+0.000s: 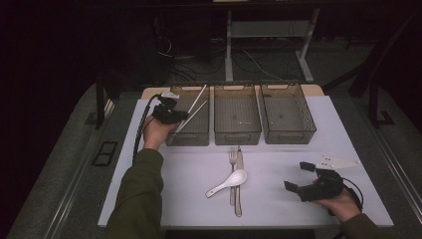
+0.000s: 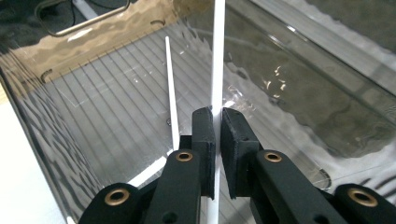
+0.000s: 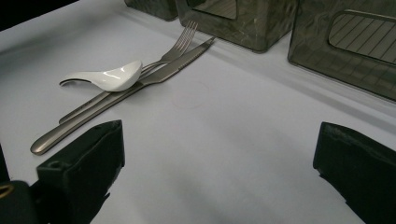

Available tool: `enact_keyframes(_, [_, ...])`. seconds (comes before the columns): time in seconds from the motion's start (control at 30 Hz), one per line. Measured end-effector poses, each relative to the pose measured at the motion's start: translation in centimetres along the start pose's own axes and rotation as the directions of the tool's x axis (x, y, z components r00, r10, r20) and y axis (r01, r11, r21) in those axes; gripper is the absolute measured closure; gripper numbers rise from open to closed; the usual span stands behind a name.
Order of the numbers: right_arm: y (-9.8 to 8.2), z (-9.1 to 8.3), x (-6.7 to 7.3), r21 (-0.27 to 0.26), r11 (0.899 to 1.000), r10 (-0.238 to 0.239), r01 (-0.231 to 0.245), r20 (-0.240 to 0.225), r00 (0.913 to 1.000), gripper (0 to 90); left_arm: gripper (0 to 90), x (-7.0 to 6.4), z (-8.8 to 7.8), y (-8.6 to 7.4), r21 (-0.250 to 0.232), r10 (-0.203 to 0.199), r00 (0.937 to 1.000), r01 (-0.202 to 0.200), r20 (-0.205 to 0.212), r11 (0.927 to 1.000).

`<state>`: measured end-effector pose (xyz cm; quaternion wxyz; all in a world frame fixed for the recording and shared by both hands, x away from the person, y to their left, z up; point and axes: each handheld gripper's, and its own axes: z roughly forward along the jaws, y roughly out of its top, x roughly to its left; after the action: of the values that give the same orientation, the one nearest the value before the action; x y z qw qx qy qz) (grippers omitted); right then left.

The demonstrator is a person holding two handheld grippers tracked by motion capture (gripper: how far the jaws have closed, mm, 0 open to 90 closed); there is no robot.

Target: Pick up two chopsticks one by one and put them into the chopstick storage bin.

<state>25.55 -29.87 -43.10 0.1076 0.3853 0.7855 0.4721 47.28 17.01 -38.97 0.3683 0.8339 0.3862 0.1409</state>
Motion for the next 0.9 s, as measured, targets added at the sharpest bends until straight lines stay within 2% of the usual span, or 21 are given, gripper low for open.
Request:
enact_keyframes(0.03, [0.0, 0.0, 0.0, 0.000, 1.000, 0.001, -0.001, -0.001, 1.0000, 2.0, 82.3, 0.0, 0.1, 0.0, -0.003, -0.008, 1.0000, 0.008, 0.002, 1.0000])
enact_keyframes(0.3, [0.0, 0.0, 0.0, 0.000, 1.000, -0.003, 0.003, 0.000, 1.0000, 2.0, 74.0, -0.3, -0.1, 0.1, -0.021, 0.000, 1.0000, 0.000, -0.006, 0.9998])
enact_keyframes(0.4, [0.0, 0.0, 0.0, -0.001, 1.000, -0.003, 0.003, -0.001, 1.0000, 2.0, 70.4, -0.5, -0.3, 0.1, -0.046, 0.002, 1.0000, -0.002, 0.007, 0.9989])
enact_keyframes(0.7, [0.0, 0.0, 0.1, 0.001, 1.000, -0.009, 0.009, -0.003, 1.0000, 2.0, 57.4, -1.3, -1.6, 0.0, -0.085, -0.004, 0.9972, 0.010, 0.075, 0.9963])
enact_keyframes(0.77, [0.0, 0.1, 0.1, 0.002, 1.000, -0.011, 0.011, -0.002, 0.9999, 2.0, 54.3, -1.6, -2.0, -0.2, -0.103, -0.017, 0.9958, 0.026, 0.090, 0.9944])
enact_keyframes(0.9, [0.0, 0.1, 0.1, 0.003, 1.000, -0.015, 0.015, 0.001, 0.9999, 2.0, 49.1, -2.4, -3.0, -0.5, -0.131, -0.005, 0.9928, 0.020, 0.120, 0.9912])
